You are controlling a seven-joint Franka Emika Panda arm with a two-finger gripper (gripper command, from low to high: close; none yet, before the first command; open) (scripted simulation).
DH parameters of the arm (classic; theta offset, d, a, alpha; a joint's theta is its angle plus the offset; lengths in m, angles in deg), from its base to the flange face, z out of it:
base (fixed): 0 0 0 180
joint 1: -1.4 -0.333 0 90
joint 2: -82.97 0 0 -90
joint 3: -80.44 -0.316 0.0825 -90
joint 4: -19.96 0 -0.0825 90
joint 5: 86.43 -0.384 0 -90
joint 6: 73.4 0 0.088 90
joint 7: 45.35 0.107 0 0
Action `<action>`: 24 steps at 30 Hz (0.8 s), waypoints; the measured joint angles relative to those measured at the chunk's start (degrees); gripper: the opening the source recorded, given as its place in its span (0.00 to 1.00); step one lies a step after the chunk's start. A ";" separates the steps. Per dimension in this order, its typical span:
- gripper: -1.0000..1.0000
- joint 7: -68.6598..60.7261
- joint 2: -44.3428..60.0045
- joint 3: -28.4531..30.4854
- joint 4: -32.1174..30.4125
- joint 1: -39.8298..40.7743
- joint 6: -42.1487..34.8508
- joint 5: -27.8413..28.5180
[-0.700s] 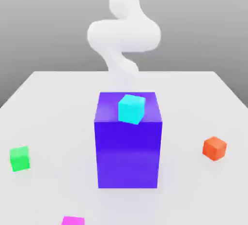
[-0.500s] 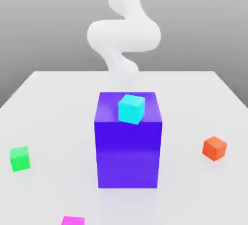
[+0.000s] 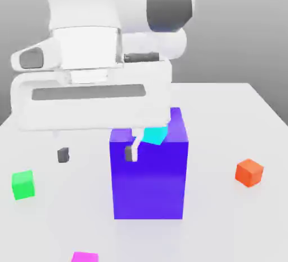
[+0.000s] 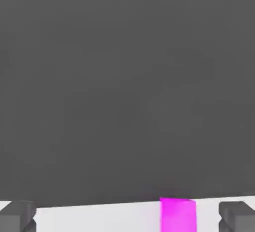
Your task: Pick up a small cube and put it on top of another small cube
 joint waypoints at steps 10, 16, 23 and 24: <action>0.50 -1.93 20.34 0.68 1.19 2.36 6.92 -0.04; 0.00 -3.24 27.77 -1.16 2.76 3.93 12.34 -1.72; 0.00 -2.57 24.44 -0.27 2.00 3.25 9.75 -0.79; 0.00 -2.18 22.51 0.20 1.55 2.90 8.27 -0.26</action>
